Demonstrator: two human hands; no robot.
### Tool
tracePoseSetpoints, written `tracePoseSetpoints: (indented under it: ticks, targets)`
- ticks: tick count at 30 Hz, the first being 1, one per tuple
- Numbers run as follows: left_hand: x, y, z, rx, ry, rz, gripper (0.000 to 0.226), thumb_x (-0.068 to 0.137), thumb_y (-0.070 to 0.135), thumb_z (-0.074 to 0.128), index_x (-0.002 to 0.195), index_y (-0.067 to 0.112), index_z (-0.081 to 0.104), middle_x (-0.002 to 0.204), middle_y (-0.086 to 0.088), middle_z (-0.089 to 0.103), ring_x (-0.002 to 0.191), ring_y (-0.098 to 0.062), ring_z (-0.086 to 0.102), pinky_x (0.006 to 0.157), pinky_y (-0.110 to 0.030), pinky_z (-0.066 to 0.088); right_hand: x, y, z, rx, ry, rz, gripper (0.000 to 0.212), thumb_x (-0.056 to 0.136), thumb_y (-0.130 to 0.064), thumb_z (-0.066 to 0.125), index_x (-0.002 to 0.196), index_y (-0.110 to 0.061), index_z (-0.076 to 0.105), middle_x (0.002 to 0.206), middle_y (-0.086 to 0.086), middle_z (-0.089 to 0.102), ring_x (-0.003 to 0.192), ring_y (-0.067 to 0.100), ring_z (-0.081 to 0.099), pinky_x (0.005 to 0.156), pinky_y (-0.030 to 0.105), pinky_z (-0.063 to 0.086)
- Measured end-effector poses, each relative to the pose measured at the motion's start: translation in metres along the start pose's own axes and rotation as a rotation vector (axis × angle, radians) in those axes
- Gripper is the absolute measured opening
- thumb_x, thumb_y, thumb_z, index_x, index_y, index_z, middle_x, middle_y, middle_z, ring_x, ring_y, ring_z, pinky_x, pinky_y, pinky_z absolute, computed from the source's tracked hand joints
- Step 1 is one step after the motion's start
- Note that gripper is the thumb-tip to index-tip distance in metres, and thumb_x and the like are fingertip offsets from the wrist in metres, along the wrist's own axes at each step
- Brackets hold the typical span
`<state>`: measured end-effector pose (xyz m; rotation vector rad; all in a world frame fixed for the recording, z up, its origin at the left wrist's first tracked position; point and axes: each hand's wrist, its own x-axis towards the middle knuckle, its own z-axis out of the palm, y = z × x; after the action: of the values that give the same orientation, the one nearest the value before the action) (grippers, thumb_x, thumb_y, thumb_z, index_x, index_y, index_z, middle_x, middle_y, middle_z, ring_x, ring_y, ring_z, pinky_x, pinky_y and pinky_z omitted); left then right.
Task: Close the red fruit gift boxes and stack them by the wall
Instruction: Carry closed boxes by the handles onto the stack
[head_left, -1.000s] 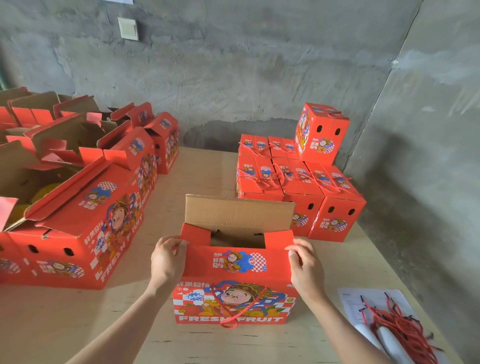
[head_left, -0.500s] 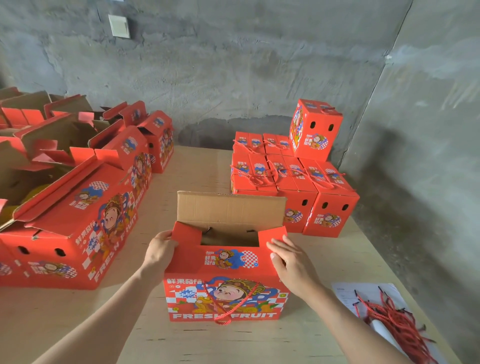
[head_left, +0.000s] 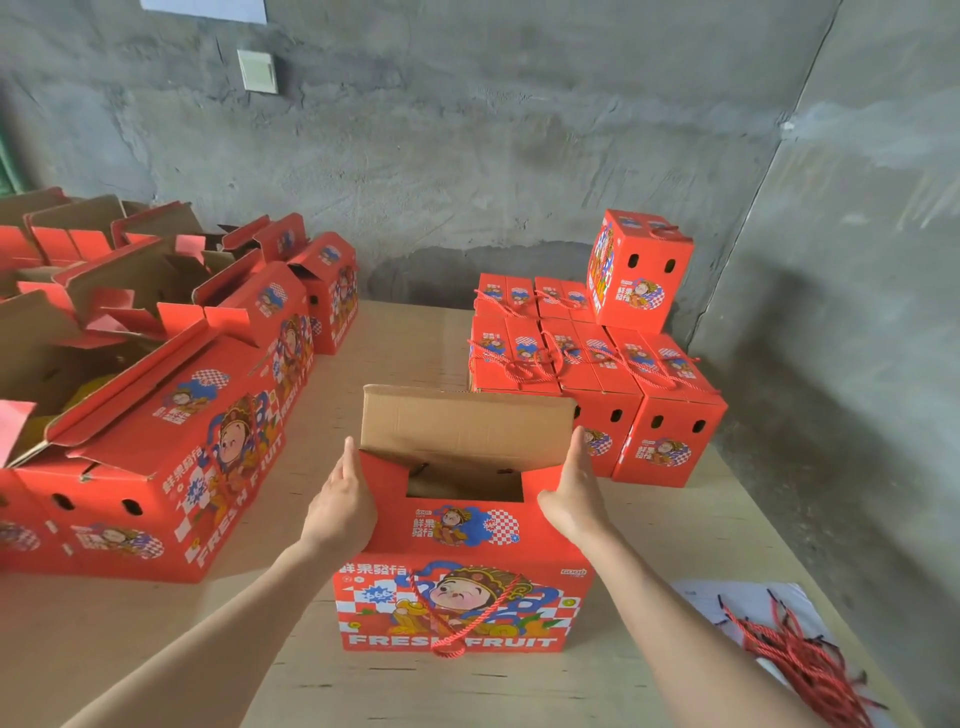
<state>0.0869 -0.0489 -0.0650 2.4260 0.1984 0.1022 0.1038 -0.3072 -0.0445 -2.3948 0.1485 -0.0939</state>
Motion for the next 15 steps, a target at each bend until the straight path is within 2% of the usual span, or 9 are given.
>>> tracePoseSetpoints:
  ticks: [1, 2, 3, 4, 6, 8, 10, 12, 15]
  targets:
    - [-0.002, 0.000, 0.001, -0.010, 0.050, 0.026, 0.067, 0.096, 0.004, 0.031, 0.151, 0.008, -0.006, 0.158, -0.013, 0.012, 0.142, -0.029, 0.022, 0.111, -0.041, 0.027, 0.000, 0.001, 0.003, 0.048, 0.061, -0.003, 0.093, 0.088, 0.002, 0.056, 0.152, -0.013, -0.009, 0.161, 0.004, -0.004, 0.147, 0.019, 0.007, 0.107, 0.020, 0.026]
    - [-0.004, 0.001, 0.001, -0.029, 0.119, 0.061, 0.072, 0.094, 0.001, 0.036, 0.150, 0.008, -0.009, 0.159, -0.012, 0.006, 0.145, -0.028, 0.016, 0.113, -0.040, 0.022, -0.001, 0.002, 0.004, 0.112, 0.119, -0.011, 0.092, 0.086, 0.000, 0.060, 0.153, -0.012, -0.002, 0.160, 0.005, 0.004, 0.147, 0.020, 0.009, 0.114, 0.027, 0.021]
    - [-0.007, 0.002, 0.000, -0.042, 0.187, 0.099, 0.078, 0.092, 0.001, 0.041, 0.150, 0.008, -0.011, 0.160, -0.011, 0.000, 0.146, -0.027, 0.008, 0.116, -0.040, 0.017, -0.001, 0.004, 0.003, 0.193, 0.159, -0.019, 0.090, 0.083, -0.001, 0.064, 0.153, -0.013, 0.009, 0.158, 0.006, 0.015, 0.145, 0.022, 0.016, 0.117, 0.033, 0.022]
    - [-0.010, 0.003, 0.000, -0.029, 0.240, 0.136, 0.083, 0.091, 0.003, 0.048, 0.149, 0.008, -0.011, 0.160, -0.009, -0.004, 0.147, -0.026, 0.002, 0.118, -0.040, 0.012, -0.002, 0.006, 0.001, 0.280, 0.183, -0.023, 0.083, 0.080, -0.002, 0.067, 0.150, -0.014, 0.022, 0.152, 0.005, 0.028, 0.141, 0.022, 0.025, 0.115, 0.037, 0.027]
    - [-0.015, 0.002, -0.001, 0.043, 0.303, 0.242, 0.091, 0.090, 0.020, 0.061, 0.150, 0.011, -0.008, 0.158, -0.005, -0.007, 0.147, -0.024, -0.004, 0.120, -0.042, 0.004, -0.006, 0.009, -0.005, 0.386, 0.181, -0.027, 0.058, 0.078, -0.009, 0.072, 0.129, -0.018, 0.047, 0.131, 0.001, 0.043, 0.130, 0.021, 0.040, 0.104, 0.034, 0.038]
    - [-0.016, 0.001, -0.002, 0.150, 0.292, 0.362, 0.087, 0.087, 0.053, 0.055, 0.151, 0.017, 0.008, 0.158, -0.001, 0.004, 0.147, -0.020, -0.003, 0.118, -0.041, -0.001, -0.009, 0.017, -0.009, 0.383, 0.112, -0.051, 0.042, 0.078, -0.023, 0.077, 0.113, -0.022, 0.053, 0.125, -0.005, 0.046, 0.124, 0.016, 0.044, 0.096, 0.026, 0.035]
    - [-0.014, 0.000, -0.002, 0.256, 0.202, 0.389, 0.085, 0.082, 0.076, 0.028, 0.146, 0.020, 0.034, 0.155, 0.001, 0.026, 0.147, -0.019, 0.008, 0.117, -0.041, -0.002, -0.013, 0.029, -0.012, 0.320, 0.008, -0.102, 0.035, 0.082, -0.033, 0.073, 0.110, -0.023, 0.056, 0.136, -0.008, 0.043, 0.132, 0.012, 0.036, 0.104, 0.026, 0.027]
    - [-0.011, -0.001, -0.001, 0.296, 0.153, 0.349, 0.080, 0.086, 0.073, 0.016, 0.135, 0.020, 0.051, 0.146, 0.003, 0.043, 0.143, -0.017, 0.024, 0.118, -0.042, 0.001, -0.015, 0.041, -0.013, 0.245, -0.071, -0.172, 0.026, 0.090, -0.035, 0.064, 0.113, -0.025, 0.056, 0.150, -0.008, 0.032, 0.140, 0.008, 0.025, 0.111, 0.027, 0.018]
    - [-0.001, -0.004, 0.003, 0.276, 0.142, 0.325, 0.050, 0.093, 0.055, 0.040, 0.128, 0.022, 0.054, 0.144, 0.001, 0.046, 0.139, -0.018, 0.031, 0.117, -0.043, 0.011, -0.012, 0.047, -0.018, 0.036, -0.087, -0.282, 0.036, 0.094, -0.033, 0.057, 0.129, -0.031, 0.050, 0.157, -0.006, 0.023, 0.144, 0.006, 0.015, 0.111, 0.025, 0.014]
